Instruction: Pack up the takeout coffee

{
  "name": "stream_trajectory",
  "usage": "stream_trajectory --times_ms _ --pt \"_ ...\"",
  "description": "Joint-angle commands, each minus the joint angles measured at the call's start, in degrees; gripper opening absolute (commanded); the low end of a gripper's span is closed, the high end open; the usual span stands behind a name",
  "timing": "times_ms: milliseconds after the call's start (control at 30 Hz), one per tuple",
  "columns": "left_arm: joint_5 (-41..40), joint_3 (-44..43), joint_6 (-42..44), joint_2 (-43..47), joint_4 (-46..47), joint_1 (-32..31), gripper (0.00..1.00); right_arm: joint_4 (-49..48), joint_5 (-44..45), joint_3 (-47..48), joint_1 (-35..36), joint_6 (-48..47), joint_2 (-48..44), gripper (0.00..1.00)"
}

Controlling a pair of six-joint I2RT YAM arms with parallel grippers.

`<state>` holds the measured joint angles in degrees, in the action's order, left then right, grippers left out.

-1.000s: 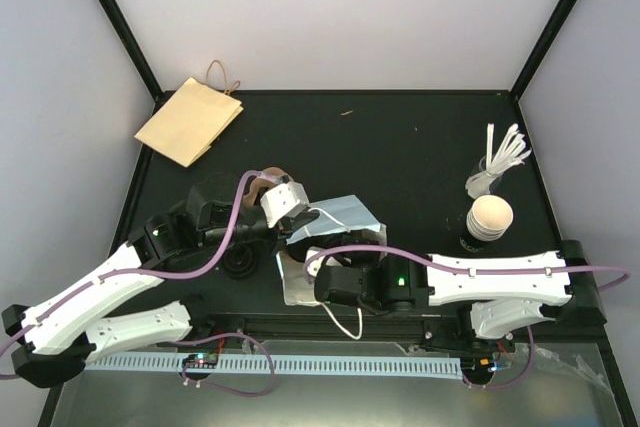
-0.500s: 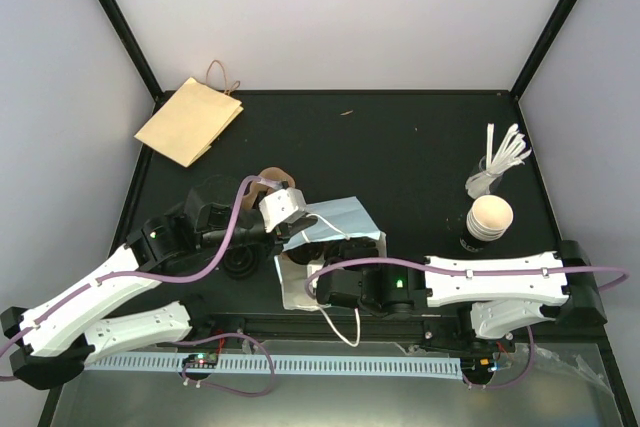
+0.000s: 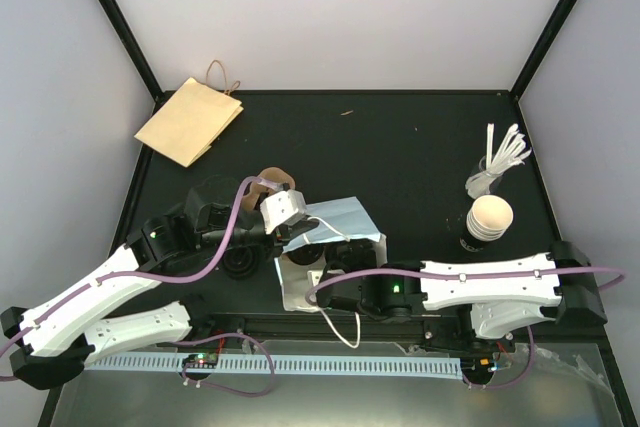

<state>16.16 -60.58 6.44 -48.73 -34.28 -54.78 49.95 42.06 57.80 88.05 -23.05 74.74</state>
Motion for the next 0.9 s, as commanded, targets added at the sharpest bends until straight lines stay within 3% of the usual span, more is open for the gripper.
stream_trajectory --times_ms 0,700,733,867 --pt "2.3 -0.2 -0.7 0.6 1.6 -0.2 0.01 -6.4 4.8 -2.5 0.3 -4.4 -0.8 0.57" --pt "7.5 -0.8 -3.0 0.7 3.9 -0.2 0.03 -16.1 8.1 -10.8 -1.6 -7.2 -1.8 0.56" --pt "7.5 -0.8 -3.3 0.7 3.9 -0.2 0.07 -16.1 8.2 -10.6 -1.7 -7.3 -1.9 0.56" --pt "6.4 -2.7 -4.8 0.3 2.9 -0.2 0.40 -15.9 8.1 -10.5 -1.7 -7.4 -2.1 0.56"
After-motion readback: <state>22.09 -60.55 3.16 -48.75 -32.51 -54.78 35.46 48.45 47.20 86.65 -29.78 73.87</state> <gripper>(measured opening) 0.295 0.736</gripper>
